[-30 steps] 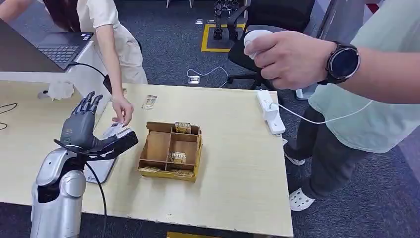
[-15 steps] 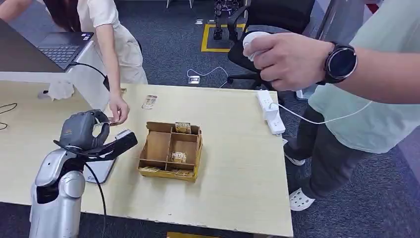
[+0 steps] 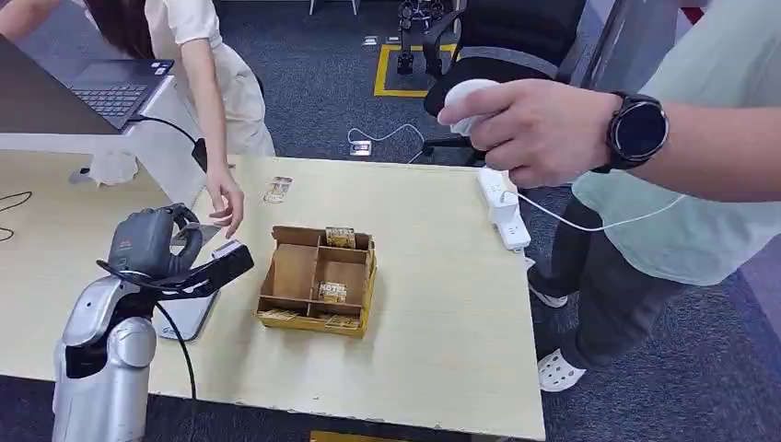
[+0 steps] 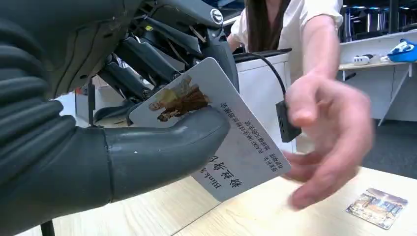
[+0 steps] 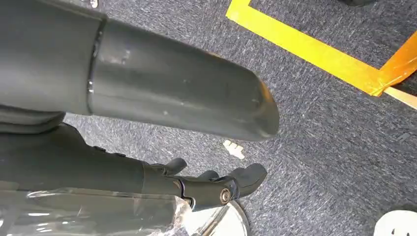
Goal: Pass the card to the sensor for recognition and then transmit it.
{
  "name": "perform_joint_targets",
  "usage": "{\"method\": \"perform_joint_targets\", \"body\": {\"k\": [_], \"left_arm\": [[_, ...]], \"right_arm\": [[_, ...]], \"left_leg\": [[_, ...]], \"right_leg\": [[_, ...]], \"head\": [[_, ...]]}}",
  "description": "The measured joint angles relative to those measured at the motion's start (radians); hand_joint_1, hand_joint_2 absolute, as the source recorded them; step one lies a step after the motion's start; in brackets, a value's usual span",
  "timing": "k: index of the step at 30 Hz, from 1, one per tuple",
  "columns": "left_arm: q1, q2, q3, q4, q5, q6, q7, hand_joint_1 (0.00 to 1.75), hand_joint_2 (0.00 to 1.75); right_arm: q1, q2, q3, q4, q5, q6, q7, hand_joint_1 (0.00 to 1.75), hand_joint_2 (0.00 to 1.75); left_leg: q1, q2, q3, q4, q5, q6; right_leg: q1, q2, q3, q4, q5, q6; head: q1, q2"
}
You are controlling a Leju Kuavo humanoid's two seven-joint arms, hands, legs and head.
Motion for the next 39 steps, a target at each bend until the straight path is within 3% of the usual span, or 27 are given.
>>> {"method": "perform_joint_targets", "body": {"k": [12,20,26,39], "left_arm": [[0.004,0.016,0.003,0.0,-0.024,0.024,-0.01,1.75,1.75],[0.022,0.014,0.037,0.003,-0.223,0.062,0.031,1.75,1.75],[0.053,0.003,0.092,0.02,-0.298,0.096,0.031,1.75,1.75],[0.081,-0.01,0.133,0.035,-0.308,0.101,0.043,1.75,1.75]], "right_arm": [[0.0,0.0,0.0,0.001,0.007,-0.006,-0.008,0.0,0.0],[0.001,0.0,0.009,0.001,-0.018,-0.006,0.015,0.0,0.0],[0.01,0.0,0.023,0.0,-0.028,-0.006,0.025,0.0,0.0],[0.018,0.0,0.035,-0.008,-0.035,-0.01,0.031,0.0,0.0]], "left_leg": [[0.0,0.0,0.0,0.0,0.0,0.0],[0.0,0.0,0.0,0.0,0.0,0.0],[0.0,0.0,0.0,0.0,0.0,0.0],[0.0,0.0,0.0,0.0,0.0,0.0]], "right_leg": [[0.0,0.0,0.0,0.0,0.0,0.0],[0.0,0.0,0.0,0.0,0.0,0.0],[0.0,0.0,0.0,0.0,0.0,0.0],[0.0,0.0,0.0,0.0,0.0,0.0]], "head": [[0.0,0.0],[0.0,0.0],[0.0,0.0],[0.0,0.0]]}}
